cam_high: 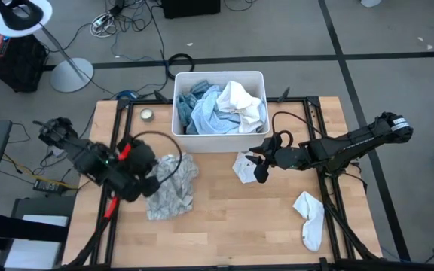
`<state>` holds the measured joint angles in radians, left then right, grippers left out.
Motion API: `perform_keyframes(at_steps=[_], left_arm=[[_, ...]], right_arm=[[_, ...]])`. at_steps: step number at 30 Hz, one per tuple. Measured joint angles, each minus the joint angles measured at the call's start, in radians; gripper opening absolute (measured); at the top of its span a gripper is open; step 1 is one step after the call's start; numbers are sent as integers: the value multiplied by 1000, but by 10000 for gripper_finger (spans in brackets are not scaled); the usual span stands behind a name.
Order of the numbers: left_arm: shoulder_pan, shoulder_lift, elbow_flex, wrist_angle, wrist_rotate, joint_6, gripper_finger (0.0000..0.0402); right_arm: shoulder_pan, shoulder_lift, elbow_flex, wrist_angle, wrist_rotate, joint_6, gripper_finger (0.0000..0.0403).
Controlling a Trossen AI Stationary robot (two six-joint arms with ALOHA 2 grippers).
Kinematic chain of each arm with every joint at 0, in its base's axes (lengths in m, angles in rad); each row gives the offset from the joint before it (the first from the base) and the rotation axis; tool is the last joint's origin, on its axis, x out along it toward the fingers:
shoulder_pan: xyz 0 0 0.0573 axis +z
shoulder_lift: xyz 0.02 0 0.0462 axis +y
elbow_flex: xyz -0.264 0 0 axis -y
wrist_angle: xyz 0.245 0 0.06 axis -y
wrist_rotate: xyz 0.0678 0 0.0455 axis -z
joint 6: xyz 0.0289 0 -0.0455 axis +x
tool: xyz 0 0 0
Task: Sort clothes
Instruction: Put the white polo shirt into the laundry bin
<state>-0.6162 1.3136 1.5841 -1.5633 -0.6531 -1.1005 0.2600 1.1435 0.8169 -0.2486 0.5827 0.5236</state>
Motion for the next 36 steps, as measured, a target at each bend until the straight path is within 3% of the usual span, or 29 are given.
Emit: perform_keyframes(at_steps=[9, 18, 29, 36], left_arm=[[166, 0, 178, 15, -76, 253, 0], [359, 1, 343, 195, -101, 574, 0], [570, 2, 455, 568, -101, 968, 0], [671, 15, 460, 991, -107, 1244, 0]], right_arm=[[0, 0, 0, -1, 0, 0, 148], [0, 0, 0, -1, 0, 0, 148], [0, 0, 0, -1, 0, -1, 148], [0, 0, 0, -1, 0, -2, 148]])
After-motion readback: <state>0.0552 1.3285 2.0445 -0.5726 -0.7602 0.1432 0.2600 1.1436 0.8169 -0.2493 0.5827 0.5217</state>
